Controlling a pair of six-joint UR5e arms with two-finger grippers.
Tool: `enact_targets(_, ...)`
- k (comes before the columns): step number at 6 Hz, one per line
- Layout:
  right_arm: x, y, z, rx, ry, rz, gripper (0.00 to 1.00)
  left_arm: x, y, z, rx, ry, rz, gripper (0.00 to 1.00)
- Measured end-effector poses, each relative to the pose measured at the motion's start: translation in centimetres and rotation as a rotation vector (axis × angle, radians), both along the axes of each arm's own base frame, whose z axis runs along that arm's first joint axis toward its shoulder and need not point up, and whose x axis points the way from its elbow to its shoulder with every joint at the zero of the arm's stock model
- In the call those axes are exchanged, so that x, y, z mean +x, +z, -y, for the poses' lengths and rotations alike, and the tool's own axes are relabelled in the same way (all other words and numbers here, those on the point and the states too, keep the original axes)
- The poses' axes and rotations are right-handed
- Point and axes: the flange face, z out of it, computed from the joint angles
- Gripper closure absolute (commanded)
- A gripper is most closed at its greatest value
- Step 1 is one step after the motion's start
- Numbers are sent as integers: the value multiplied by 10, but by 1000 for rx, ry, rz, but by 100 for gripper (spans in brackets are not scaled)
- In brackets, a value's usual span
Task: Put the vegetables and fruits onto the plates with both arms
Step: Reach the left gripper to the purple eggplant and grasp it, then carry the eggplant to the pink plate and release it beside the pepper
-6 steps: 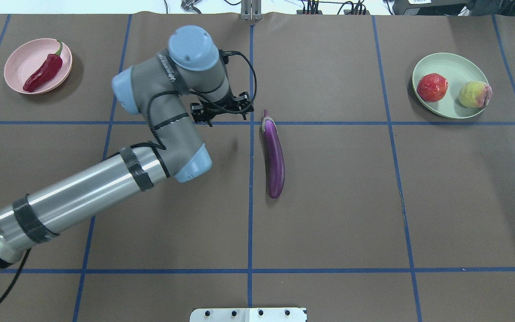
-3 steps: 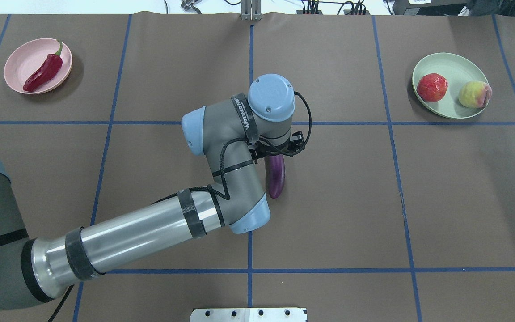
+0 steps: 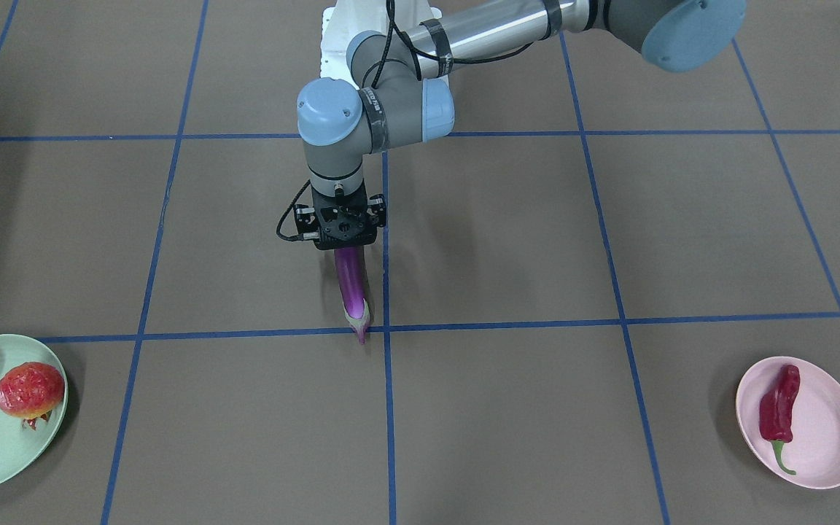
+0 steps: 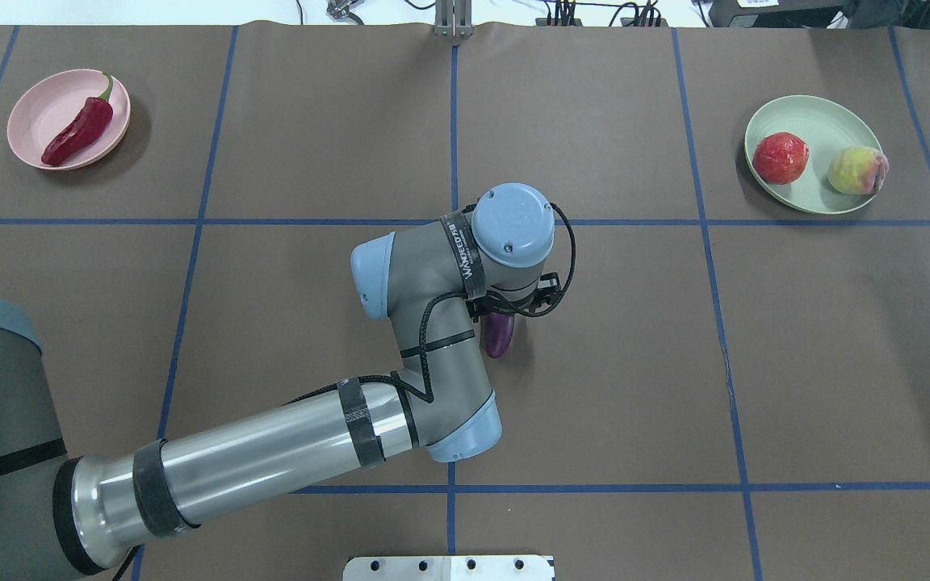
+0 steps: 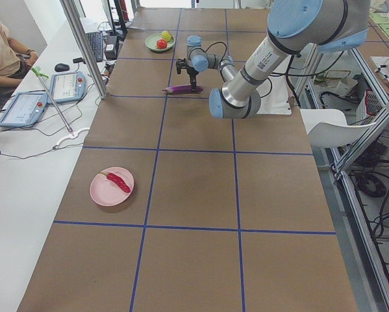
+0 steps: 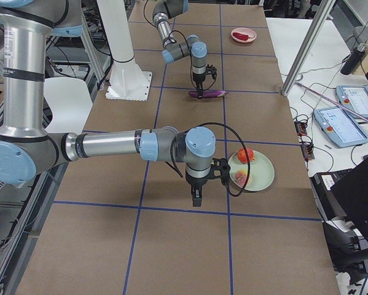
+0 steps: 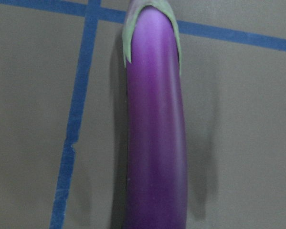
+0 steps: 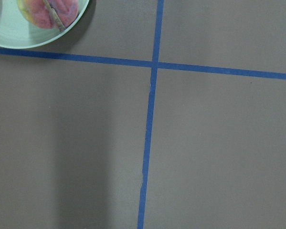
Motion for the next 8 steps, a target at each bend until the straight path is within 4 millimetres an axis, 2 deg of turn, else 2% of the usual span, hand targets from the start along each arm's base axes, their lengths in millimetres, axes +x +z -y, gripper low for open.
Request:
enact_targets(1,0,0,0,-1,1,0,0,2,2,-1,0,3,4,79)
enact_targets(2,0,0,0,-1,1,0,0,2,2,-1,0,5,4,100)
enact_targets(4,0,0,0,0,1,0,0,-5,-4,5,1,0,-5,100)
enact_targets(5,0,0,0,0,1,1,0,-25,-11,25,-1,6,-27,100)
enact_targets(6,0,-1,0,0,1,0,0,-64,-15,65,-8,41,-63,100)
enact_targets(7,0,0,0,0,0,0,0,-114,-1,113,-1,84,-83,100)
enact_targets(8,0,1,0,-1,0,0,0,-166,37,159,35,125,-74,100)
